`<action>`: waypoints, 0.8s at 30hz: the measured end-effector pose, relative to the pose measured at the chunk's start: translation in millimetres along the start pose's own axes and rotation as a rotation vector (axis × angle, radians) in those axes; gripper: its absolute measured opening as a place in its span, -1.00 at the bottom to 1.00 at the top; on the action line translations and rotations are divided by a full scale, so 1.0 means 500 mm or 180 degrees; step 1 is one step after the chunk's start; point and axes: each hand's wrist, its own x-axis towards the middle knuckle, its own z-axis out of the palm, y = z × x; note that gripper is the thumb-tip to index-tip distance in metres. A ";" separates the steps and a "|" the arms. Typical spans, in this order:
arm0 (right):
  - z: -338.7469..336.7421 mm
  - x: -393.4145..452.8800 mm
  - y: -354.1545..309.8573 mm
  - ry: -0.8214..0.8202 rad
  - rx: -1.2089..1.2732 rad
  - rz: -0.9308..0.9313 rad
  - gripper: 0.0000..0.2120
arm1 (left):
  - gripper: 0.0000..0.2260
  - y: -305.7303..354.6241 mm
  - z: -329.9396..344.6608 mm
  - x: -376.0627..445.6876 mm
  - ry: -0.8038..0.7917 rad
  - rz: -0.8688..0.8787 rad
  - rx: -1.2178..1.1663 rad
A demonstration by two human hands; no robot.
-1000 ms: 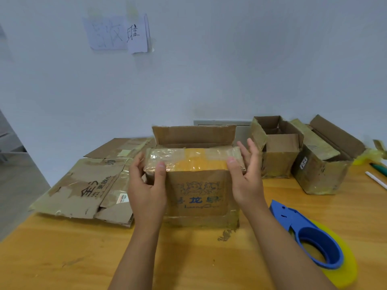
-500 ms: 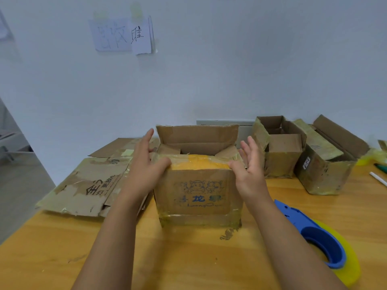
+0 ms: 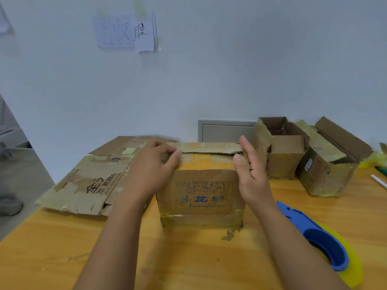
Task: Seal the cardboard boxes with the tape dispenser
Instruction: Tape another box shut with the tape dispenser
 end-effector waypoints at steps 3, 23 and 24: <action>-0.009 0.009 -0.018 0.0041 -0.0972 -0.0280 -0.60 | -0.64 0.010 -0.003 -0.022 -0.0176 0.0192 0.0467; 0.002 0.032 -0.076 -0.1211 -0.3809 -0.0544 0.07 | -0.20 0.046 0.019 -0.041 -0.0637 0.0624 0.1782; 0.003 0.032 -0.076 -0.1107 -0.3833 -0.0493 0.10 | -0.21 0.046 0.020 -0.040 -0.0646 0.0609 0.1776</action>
